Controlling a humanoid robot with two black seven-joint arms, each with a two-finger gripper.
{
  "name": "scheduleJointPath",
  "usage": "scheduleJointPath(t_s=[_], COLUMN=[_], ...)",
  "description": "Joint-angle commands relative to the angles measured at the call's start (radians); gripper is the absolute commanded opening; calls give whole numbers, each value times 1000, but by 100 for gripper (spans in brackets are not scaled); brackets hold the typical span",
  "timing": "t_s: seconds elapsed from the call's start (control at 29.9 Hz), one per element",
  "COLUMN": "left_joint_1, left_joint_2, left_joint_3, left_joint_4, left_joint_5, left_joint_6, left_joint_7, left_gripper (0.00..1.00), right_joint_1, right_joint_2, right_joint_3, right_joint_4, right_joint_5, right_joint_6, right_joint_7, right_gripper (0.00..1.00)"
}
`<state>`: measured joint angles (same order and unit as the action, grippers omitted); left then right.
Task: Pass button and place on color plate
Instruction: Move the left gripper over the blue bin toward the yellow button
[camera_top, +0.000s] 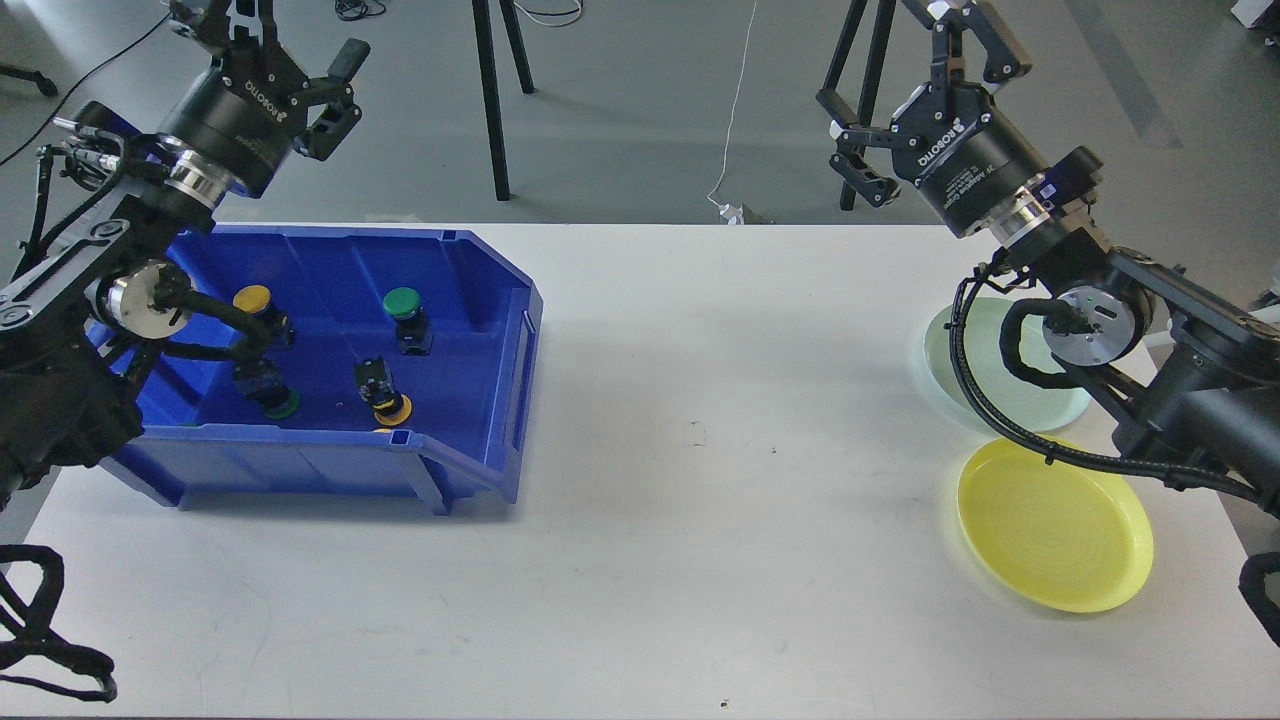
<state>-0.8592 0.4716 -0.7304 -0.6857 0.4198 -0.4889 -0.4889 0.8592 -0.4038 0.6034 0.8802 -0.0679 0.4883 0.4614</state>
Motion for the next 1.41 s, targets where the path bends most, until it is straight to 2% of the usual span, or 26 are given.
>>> scheduleJointPath(t_s=[0.0,0.23,0.3,0.43,0.57,0.64,0.77,0.9,1.0,1.1,1.2,1.27,1.37], left_joint_1=[2,41,71,193,197,178,18,-185,-273,-294,-294,-297,-304], left_joint_2=[-1,-48,-74,-27,154,276,540,662,665,650,610,599,567], left_joint_3=[-14,-34,-53,-181,-173,-121,87,294,416,514,587,650,683], left_joint_4=[8,43,-70,-390,-601,-659,-700,-700,-700,-700,-692,-687,-658], left_joint_5=[-7,-163,-187,-170,-11,125,422,777,1078,1232,1298,1324,1335], left_joint_6=[0,0,0,0,0,0,0,0,0,0,0,41,55], left_joint_7=[0,0,0,0,0,0,0,0,0,0,0,0,0], left_gripper=[100,100,100,100,100,100,100,100,100,99,97,96,96], right_joint_1=[-34,-77,-85,-85,-88,-98,-115,-124,-138,-154,-167,-175,-184], right_joint_2=[0,17,19,19,17,19,19,19,19,19,17,16,14], right_joint_3=[78,95,99,102,102,102,104,102,104,105,105,110,113], right_joint_4=[-3,28,28,28,28,29,28,19,19,19,19,19,19], right_joint_5=[0,11,22,22,22,22,22,20,20,20,20,20,20], right_joint_6=[0,0,0,0,0,0,0,0,0,0,0,0,0], right_joint_7=[-1,2,2,2,2,3,5,5,5,5,6,6,6], right_gripper=[99,99,99,99,99,99,99,99,99,99,99,99,99])
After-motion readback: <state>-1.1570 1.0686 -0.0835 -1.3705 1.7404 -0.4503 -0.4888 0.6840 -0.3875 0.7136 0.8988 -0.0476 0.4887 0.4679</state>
